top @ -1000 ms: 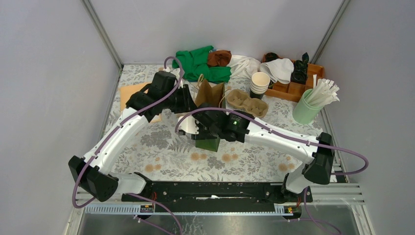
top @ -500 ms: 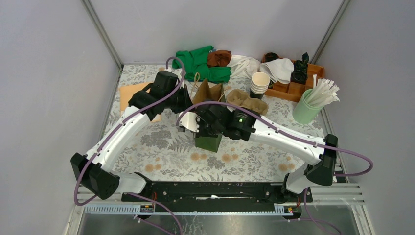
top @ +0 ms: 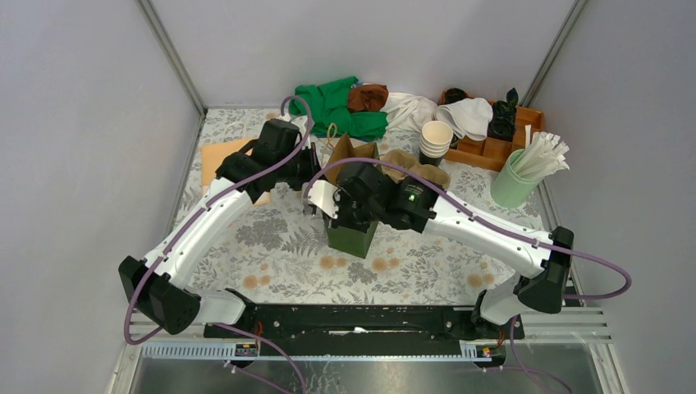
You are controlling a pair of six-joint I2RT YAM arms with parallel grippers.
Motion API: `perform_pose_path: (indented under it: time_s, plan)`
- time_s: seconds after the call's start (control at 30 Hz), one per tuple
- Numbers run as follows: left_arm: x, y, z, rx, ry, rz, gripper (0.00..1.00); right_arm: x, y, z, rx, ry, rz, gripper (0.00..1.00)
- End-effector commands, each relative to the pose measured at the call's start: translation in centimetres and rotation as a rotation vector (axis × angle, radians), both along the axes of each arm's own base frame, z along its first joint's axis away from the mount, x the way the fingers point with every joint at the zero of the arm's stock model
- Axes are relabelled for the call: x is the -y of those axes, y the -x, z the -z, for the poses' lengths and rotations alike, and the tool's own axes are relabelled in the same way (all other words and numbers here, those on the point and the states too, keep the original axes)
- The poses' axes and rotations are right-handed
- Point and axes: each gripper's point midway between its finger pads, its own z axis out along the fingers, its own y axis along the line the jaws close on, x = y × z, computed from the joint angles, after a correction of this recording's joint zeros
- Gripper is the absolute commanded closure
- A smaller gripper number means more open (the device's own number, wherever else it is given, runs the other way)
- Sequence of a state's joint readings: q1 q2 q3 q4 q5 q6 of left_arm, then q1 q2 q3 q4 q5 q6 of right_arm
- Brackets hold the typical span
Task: Pack the takeout coffee
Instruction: Open the takeout bag at the center of the board.
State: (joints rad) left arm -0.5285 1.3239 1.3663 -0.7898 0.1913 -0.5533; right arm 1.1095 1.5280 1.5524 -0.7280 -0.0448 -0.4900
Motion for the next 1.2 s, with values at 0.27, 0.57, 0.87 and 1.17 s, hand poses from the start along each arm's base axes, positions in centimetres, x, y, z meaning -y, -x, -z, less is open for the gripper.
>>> perform_pose_path:
  time_s: [0.27, 0.57, 0.87, 1.17]
  plan:
    - [0.4, -1.0, -0.9, 0.085, 0.012, 0.044, 1.0, -0.4, 0.2, -4.3, -0.13, -0.254, 0.015, 1.0]
    - [0.6, -0.9, -0.5, 0.072, 0.009, 0.055, 1.0, -0.7, 0.1, -6.0, -0.156, -0.332, 0.019, 1.0]
    - [0.5, -1.4, -1.5, 0.101, 0.009, 0.038, 1.0, -1.0, -0.2, -6.7, -0.158, -0.343, 0.036, 0.59]
    - [0.6, -1.8, -3.7, 0.121, 0.004, 0.04, 0.99, 1.4, -2.4, -12.5, -0.015, -0.492, 0.223, 0.44]
